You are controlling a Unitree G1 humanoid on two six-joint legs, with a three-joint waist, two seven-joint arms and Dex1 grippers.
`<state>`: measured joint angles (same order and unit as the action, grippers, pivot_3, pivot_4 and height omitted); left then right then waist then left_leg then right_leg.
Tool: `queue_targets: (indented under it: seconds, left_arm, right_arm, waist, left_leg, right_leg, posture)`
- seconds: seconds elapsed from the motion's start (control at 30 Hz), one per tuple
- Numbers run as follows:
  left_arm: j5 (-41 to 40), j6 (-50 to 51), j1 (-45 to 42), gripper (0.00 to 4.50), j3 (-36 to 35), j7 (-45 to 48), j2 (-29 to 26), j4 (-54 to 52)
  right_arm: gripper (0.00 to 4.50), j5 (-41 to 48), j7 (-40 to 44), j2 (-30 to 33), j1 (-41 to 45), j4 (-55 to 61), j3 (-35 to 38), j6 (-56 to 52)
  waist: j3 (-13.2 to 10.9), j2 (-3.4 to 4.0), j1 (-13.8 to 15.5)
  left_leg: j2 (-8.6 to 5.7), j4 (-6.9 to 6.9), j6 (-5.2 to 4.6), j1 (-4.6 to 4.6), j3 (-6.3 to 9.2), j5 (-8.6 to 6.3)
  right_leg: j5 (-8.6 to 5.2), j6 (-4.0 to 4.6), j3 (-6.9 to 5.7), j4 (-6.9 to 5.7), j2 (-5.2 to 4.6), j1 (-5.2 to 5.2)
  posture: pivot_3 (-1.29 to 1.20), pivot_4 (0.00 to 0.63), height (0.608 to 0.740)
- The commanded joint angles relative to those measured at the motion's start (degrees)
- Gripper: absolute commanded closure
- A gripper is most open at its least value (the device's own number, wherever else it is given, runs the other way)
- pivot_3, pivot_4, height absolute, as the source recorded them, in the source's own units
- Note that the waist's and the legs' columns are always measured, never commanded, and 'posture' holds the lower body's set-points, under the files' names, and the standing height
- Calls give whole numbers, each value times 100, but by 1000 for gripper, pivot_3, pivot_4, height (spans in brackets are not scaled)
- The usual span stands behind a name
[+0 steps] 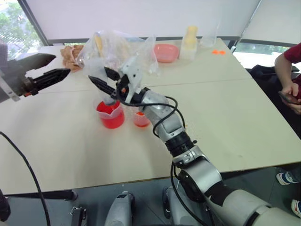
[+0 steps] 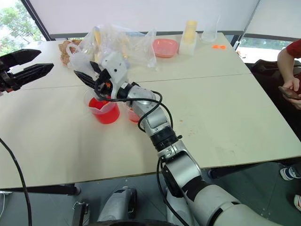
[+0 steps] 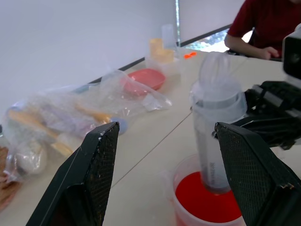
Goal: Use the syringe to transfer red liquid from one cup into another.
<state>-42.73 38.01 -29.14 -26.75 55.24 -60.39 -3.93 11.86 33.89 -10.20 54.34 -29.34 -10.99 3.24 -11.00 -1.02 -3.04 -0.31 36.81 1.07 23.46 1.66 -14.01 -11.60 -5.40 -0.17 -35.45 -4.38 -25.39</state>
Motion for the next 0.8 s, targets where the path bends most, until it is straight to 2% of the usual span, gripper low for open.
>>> queue_targets:
  seconds: [0.03,0.4,0.8]
  left_arm:
    - [158,-206,-265,1082,178,-2,-38,-9]
    - [802,-863,-1127,1082,959,-107,529,460]
    - [1359,-1289,-1417,1082,1391,-310,940,635]
  right_arm:
    - [2979,-60,-21,-275,46,36,-29,308]
    - [2979,-271,-259,-305,-59,-138,-144,483]
    - [2979,-359,-357,-319,-105,-130,-206,558]
  waist:
    - [0,0,10]
    - [1,-2,47]
    - [2,-3,51]
  left_leg:
    - [0,0,1,0,-1,1]
    - [-3,3,5,-1,-7,3]
    - [-2,6,4,-1,-6,3]
  right_leg:
    - [0,0,0,0,1,1]
    - [0,0,1,-2,7,4]
    - [0,0,1,-6,12,5]
  posture:
    - [0,150,740]
    - [0,150,740]
    - [0,150,740]
